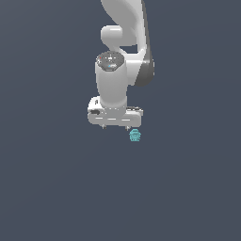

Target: Pick up the object and move it to a goal position.

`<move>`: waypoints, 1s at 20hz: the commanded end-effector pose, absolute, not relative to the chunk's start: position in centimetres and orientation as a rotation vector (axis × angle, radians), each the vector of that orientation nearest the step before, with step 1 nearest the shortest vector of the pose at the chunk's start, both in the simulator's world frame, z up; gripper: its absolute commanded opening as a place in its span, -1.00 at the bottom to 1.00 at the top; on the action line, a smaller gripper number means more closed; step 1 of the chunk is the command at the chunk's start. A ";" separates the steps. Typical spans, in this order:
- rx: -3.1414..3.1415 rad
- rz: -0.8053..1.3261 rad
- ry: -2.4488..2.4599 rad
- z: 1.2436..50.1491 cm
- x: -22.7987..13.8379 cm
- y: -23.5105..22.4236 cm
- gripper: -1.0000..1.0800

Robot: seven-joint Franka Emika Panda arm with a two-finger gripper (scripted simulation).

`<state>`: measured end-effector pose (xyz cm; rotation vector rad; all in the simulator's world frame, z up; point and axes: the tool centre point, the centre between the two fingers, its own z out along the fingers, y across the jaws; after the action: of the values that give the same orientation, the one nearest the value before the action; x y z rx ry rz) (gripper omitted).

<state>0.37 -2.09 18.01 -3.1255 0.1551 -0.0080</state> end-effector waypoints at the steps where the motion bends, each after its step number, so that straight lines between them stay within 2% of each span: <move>1: -3.126 -0.008 0.155 18.0 0.4 -2.1 0.92; 15: -3.128 0.028 0.077 17.2 0.0 -1.3 0.92; 20: -3.132 0.024 0.070 15.9 -0.7 0.3 0.92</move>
<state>-0.45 -0.28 16.39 -3.1308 0.0740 0.0242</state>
